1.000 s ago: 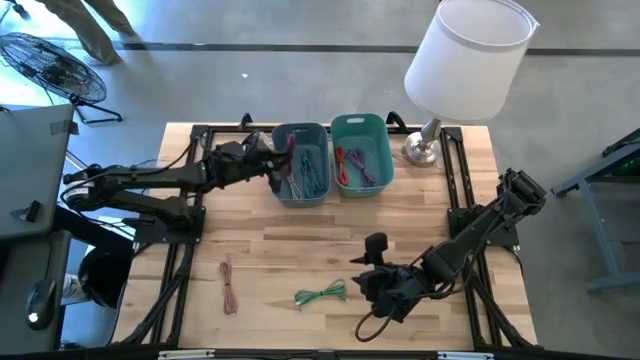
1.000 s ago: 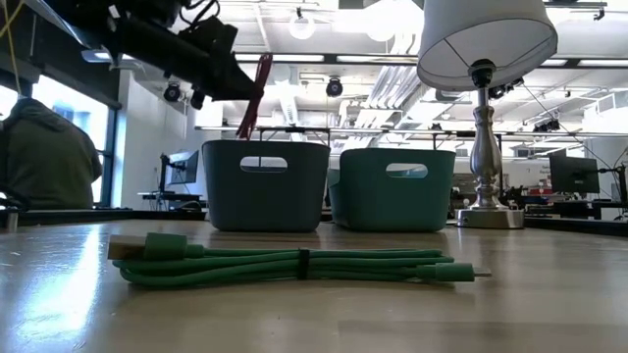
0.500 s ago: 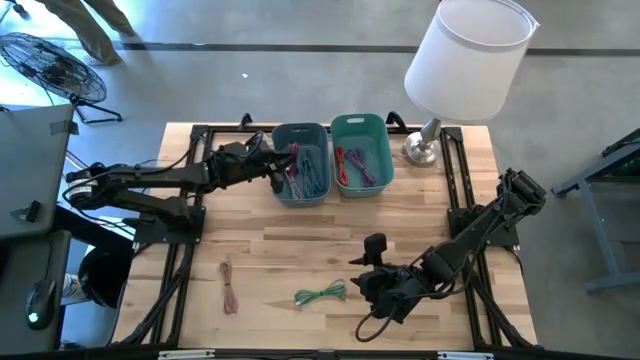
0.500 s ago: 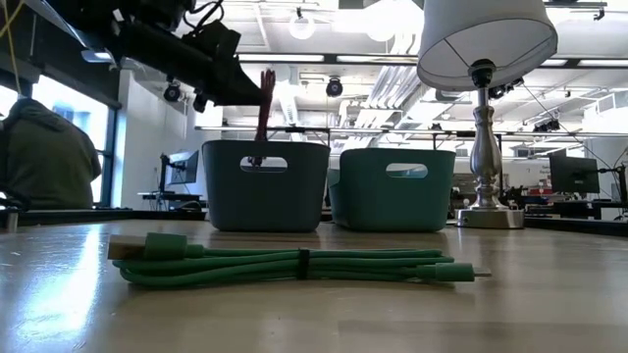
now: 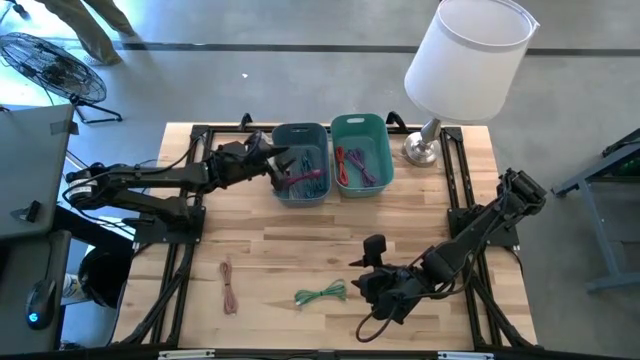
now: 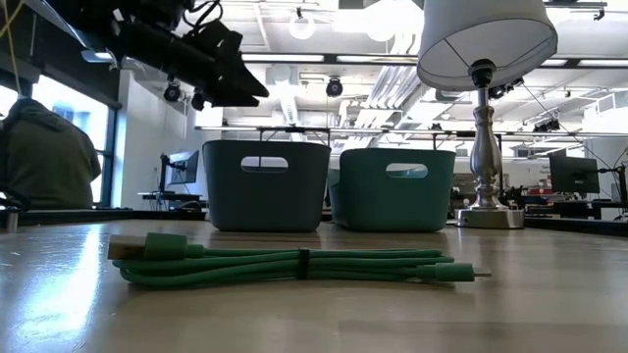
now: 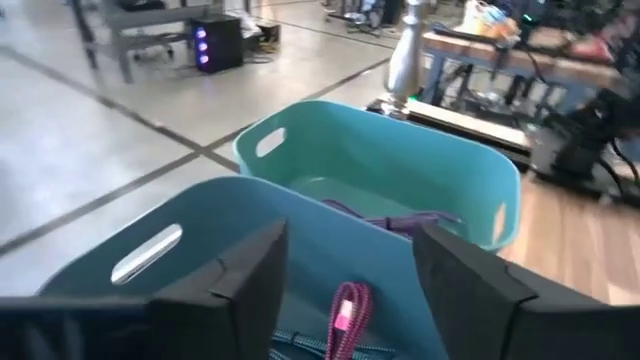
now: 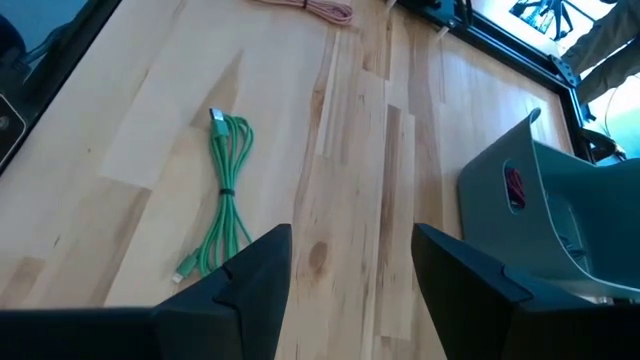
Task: Pick & Place USB Port
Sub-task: Put the green charger cable into the green bin
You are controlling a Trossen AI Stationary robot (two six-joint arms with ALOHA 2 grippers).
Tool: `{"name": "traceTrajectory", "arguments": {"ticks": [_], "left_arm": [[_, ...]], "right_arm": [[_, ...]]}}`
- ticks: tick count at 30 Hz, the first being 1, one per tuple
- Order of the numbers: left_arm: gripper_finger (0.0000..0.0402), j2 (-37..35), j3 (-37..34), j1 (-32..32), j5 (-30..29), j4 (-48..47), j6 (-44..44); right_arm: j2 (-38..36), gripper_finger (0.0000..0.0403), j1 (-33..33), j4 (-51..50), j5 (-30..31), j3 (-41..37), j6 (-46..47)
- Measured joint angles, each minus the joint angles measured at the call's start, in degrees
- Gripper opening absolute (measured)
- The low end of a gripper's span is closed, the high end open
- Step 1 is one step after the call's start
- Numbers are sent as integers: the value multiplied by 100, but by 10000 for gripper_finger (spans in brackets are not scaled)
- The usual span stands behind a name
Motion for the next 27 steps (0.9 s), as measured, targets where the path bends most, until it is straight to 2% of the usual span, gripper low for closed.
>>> {"name": "traceTrajectory", "arguments": {"ticks": [4, 9, 15, 19, 22, 27], "left_arm": [[245, -21, 0, -4, 368, 87, 586], [257, -144, 113, -4, 1377, 345, 911], [257, -282, 415, -7, 3478, 343, 1031], [257, -282, 542, -193, 4837, 336, 1183], [257, -282, 553, -479, 5029, 332, 1488], [257, -348, 551, -775, 5028, 299, 1815]], "right_arm": [[0, 200, 0, 0, -23, 0, 2], [0, 200, -2, -1, -402, 0, 69], [0, 200, -115, 0, -1564, 0, 628], [101, 200, -392, 7, -1965, 4, 992], [423, 200, -678, 162, -2524, 2, 970], [1075, 200, -1128, 665, -3590, 2, 609]]}}
